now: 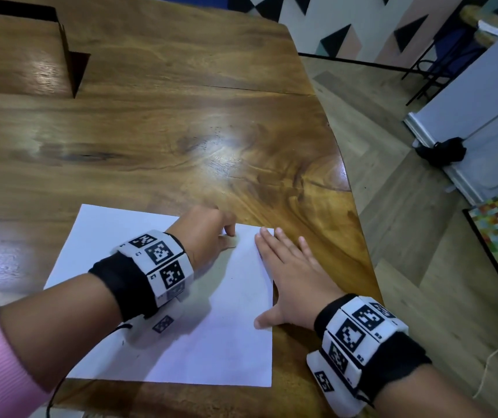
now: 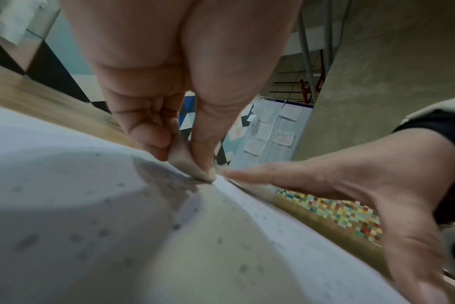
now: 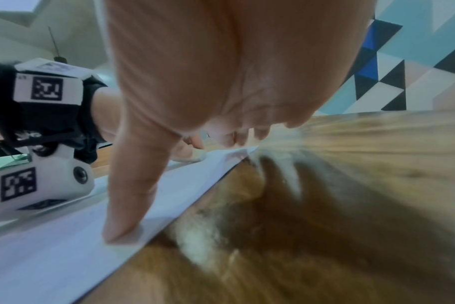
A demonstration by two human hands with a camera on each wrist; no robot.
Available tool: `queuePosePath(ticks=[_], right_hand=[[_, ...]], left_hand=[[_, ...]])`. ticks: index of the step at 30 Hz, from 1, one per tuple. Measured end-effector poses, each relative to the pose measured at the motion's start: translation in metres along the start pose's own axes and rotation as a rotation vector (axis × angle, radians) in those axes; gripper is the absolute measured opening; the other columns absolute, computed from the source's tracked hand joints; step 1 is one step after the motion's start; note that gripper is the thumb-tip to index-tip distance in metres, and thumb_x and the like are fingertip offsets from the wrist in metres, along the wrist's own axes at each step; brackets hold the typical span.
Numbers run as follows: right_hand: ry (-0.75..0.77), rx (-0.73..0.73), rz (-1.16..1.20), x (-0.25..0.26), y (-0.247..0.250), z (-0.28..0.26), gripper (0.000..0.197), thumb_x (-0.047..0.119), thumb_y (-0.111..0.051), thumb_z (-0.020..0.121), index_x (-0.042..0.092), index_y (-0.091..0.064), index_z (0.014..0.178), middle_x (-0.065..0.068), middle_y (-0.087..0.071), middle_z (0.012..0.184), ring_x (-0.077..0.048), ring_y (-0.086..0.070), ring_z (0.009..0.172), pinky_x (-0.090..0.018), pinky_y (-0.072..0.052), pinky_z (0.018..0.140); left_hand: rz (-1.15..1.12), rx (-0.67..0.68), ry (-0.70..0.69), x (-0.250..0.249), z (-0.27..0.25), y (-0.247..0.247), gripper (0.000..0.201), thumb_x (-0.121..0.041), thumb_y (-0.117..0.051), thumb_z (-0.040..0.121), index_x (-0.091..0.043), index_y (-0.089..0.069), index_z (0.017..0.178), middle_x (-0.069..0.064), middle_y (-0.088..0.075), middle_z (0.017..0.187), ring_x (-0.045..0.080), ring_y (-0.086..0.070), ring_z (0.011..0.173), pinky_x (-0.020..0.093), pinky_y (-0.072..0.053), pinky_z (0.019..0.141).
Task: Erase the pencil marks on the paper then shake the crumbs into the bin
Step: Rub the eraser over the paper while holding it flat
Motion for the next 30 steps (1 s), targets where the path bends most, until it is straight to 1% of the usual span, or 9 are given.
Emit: queuePosePath(ticks=[8,10,13,15,19,21,23,25,30], right_hand=[[-0.018,0.005,0.011,0.000,-0.004,-0.001,0.136,0.074,-0.066,0.059,0.021,0.022,0.147,0.011,0.031,0.153,-0.009,0.034,0.137,-0.048,0.020,0.112],[-0.032,-0.010,0.008,0.002,-0.005,-0.001,0.136,0.077,-0.064,0.059,0.020,0.022,0.148,0.011,0.031,0.153,-0.009,0.034,0.137,-0.048,0.023,0.110],[-0.041,-0.019,0.000,0.003,-0.006,-0.001,0.134,0.077,-0.063,0.059,0.020,0.020,0.148,0.010,0.030,0.153,-0.010,0.034,0.137,-0.049,0.024,0.110],[-0.043,-0.018,-0.001,0.003,-0.005,-0.001,0.135,0.077,-0.063,0.058,0.021,0.020,0.148,0.010,0.030,0.153,-0.010,0.034,0.137,-0.049,0.024,0.110],[-0.046,-0.012,-0.009,0.003,-0.005,-0.002,0.136,0.078,-0.062,0.058,0.021,0.021,0.148,0.010,0.031,0.153,-0.011,0.036,0.136,-0.050,0.025,0.109],[-0.048,-0.013,-0.010,0.002,-0.006,-0.002,0.136,0.079,-0.062,0.057,0.021,0.021,0.148,0.010,0.030,0.153,-0.011,0.035,0.137,-0.051,0.024,0.109],[-0.049,-0.015,-0.004,0.003,-0.006,-0.002,0.136,0.078,-0.063,0.057,0.021,0.020,0.148,0.011,0.030,0.153,-0.011,0.035,0.137,-0.051,0.024,0.109],[-0.047,-0.013,-0.001,0.003,-0.006,-0.002,0.136,0.078,-0.063,0.057,0.021,0.019,0.148,0.011,0.030,0.153,-0.011,0.035,0.137,-0.051,0.024,0.109],[-0.048,0.000,-0.007,0.004,-0.005,-0.002,0.136,0.078,-0.063,0.058,0.020,0.021,0.148,0.010,0.031,0.153,-0.011,0.037,0.136,-0.051,0.025,0.109]], left_hand=[[-0.076,-0.024,0.074,-0.014,0.004,-0.006,0.012,-0.020,-0.061,0.082,-0.011,-0.063,0.090,0.009,-0.066,0.090,0.022,-0.056,0.082,0.025,-0.039,0.069],[-0.093,-0.013,0.063,-0.018,-0.003,-0.012,0.013,-0.019,-0.059,0.082,-0.010,-0.064,0.090,0.010,-0.063,0.086,0.026,-0.058,0.084,0.029,-0.042,0.071],[-0.039,0.102,-0.048,-0.024,-0.019,-0.024,0.014,-0.020,-0.058,0.082,-0.012,-0.065,0.092,0.005,-0.053,0.083,0.018,-0.048,0.078,0.026,-0.037,0.071],[0.002,0.138,-0.067,-0.023,-0.017,-0.021,0.015,-0.021,-0.060,0.081,-0.013,-0.066,0.093,0.005,-0.054,0.085,0.019,-0.050,0.081,0.023,-0.036,0.071],[-0.013,0.020,0.064,-0.018,0.005,-0.008,0.014,-0.019,-0.060,0.083,-0.012,-0.065,0.094,0.010,-0.064,0.100,0.026,-0.058,0.094,0.026,-0.039,0.073],[-0.008,0.021,0.037,-0.020,-0.002,-0.010,0.010,-0.016,-0.058,0.083,-0.011,-0.064,0.089,0.011,-0.065,0.092,0.028,-0.059,0.090,0.030,-0.043,0.075],[0.019,0.132,-0.072,-0.024,-0.018,-0.017,0.008,-0.016,-0.058,0.081,-0.012,-0.065,0.084,0.002,-0.058,0.075,0.023,-0.055,0.081,0.026,-0.040,0.070],[0.047,0.224,-0.124,-0.022,-0.022,-0.017,0.008,-0.017,-0.061,0.079,-0.013,-0.066,0.085,-0.003,-0.054,0.074,0.017,-0.050,0.077,0.022,-0.035,0.069],[0.045,0.025,0.007,-0.013,0.011,0.001,0.013,-0.014,-0.062,0.079,-0.011,-0.065,0.092,0.010,-0.067,0.098,0.025,-0.058,0.093,0.025,-0.039,0.073]])
Point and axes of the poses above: each hand's wrist, its own z-axis towards the middle knuckle, its own y-axis out of the back of the hand, x = y × z, the point moved 1 cm from there along z, towards the middle knuckle
